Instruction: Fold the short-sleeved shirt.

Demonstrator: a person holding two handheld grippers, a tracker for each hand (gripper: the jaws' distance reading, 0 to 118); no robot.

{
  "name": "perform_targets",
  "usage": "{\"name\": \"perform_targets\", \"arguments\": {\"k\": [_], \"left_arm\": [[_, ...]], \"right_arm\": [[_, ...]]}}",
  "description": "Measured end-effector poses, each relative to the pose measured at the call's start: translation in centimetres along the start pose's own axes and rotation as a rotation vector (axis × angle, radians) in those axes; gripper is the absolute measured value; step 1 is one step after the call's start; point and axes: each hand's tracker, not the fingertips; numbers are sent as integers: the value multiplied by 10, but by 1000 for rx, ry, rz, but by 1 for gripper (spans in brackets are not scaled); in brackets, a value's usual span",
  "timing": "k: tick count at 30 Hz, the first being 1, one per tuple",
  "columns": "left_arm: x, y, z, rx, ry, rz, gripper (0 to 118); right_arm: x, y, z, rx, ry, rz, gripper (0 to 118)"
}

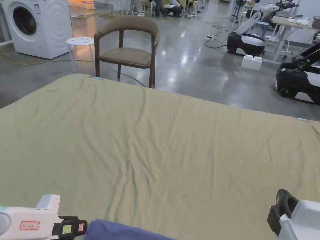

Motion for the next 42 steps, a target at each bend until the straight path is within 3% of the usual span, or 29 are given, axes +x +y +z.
{"name": "perform_targets", "arguments": {"k": [1,2,4,7,10,13,18,19,21,22,24,27,35,42], "left_arm": [[-11,-1,-4,-31,-47,38,34],[-19,-2,-9,-57,-68,69,58],[-27,-5,-17,-99,-91,112,78],[-45,-8,-30,-135,-108,197,80],[-52,-13,-34,-100,-247,296,80],[-55,-19,-47,-132,-353,380,78],[-41,-24,-64,-133,-392,372,69],[-50,-25,-73,-132,-388,360,60],[-51,-26,-81,-155,-292,312,23],[-49,-25,-83,-170,-247,285,12],[-52,-20,-84,-143,-276,289,7],[-42,-12,-75,-124,-218,208,5],[4,10,-33,-89,-186,156,4],[22,29,15,-63,-55,106,4]], "right_arm": [[-1,-1,-1,-6,2,2,0],[-1,-2,-1,-12,4,7,0],[-2,-3,-2,-22,6,12,0],[-2,-4,-3,-32,8,16,0],[-1,-5,-3,-36,8,24,0],[-2,-6,-3,-38,4,24,0],[-3,-9,-5,-51,8,12,0],[-3,-10,-5,-56,10,8,0],[-4,-11,-6,-61,14,4,0],[-4,-11,-6,-64,17,5,0],[-5,-12,-6,-65,20,5,0],[-4,-11,-5,-61,22,10,0],[3,-9,-3,-51,17,5,0],[12,-8,1,-38,8,-6,0]]}}
